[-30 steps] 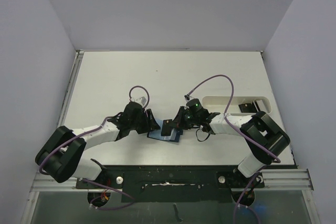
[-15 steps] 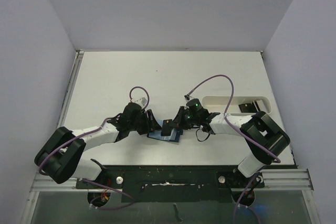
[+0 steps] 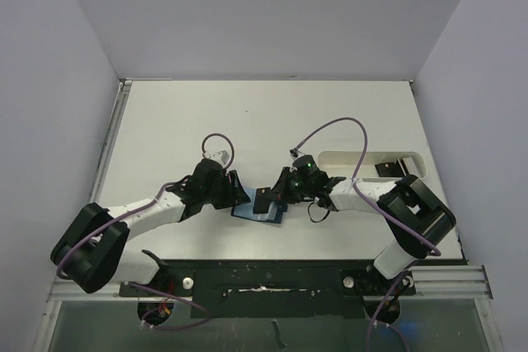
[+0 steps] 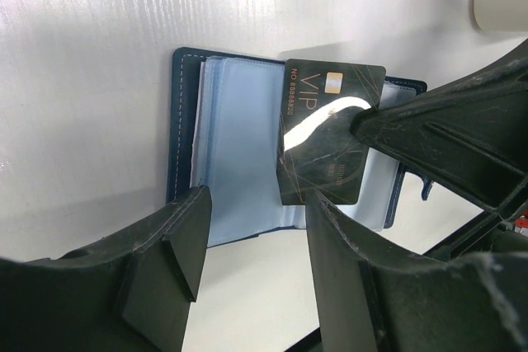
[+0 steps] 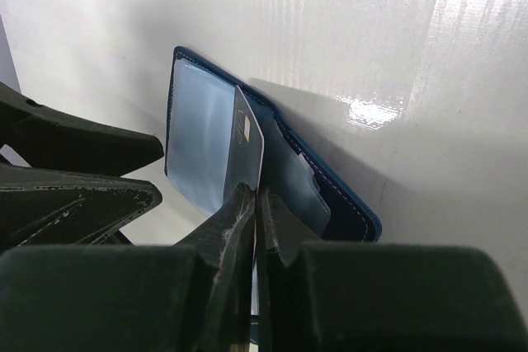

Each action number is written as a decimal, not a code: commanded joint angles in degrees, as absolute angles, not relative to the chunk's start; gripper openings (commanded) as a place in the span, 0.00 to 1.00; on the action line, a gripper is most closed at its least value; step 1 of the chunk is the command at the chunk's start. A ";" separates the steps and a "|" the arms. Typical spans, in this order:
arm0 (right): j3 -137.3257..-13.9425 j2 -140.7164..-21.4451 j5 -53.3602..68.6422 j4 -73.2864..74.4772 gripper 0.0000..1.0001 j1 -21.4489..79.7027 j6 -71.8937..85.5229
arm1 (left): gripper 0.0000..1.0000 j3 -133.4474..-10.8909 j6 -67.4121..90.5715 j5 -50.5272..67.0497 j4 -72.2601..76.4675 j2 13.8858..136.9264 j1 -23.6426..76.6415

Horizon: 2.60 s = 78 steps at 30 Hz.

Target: Put the credit cards into the card holder

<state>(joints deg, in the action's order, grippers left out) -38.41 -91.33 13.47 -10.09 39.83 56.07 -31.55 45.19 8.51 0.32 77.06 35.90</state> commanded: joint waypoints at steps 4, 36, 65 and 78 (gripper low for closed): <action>-38.16 -90.43 12.13 -10.48 0.00 40.34 54.93 | 0.48 -31.89 44.08 9.01 3.72 78.36 35.94; -40.07 -86.75 11.04 -5.40 0.00 40.12 52.50 | 0.02 -32.04 47.84 9.36 3.67 76.89 36.54; -39.90 -83.99 5.49 0.19 0.00 40.18 48.93 | 0.34 -31.86 48.43 11.60 5.15 72.03 38.07; -38.76 -81.88 4.86 0.00 0.00 40.12 48.69 | 0.28 -30.31 50.01 15.25 11.80 73.52 38.56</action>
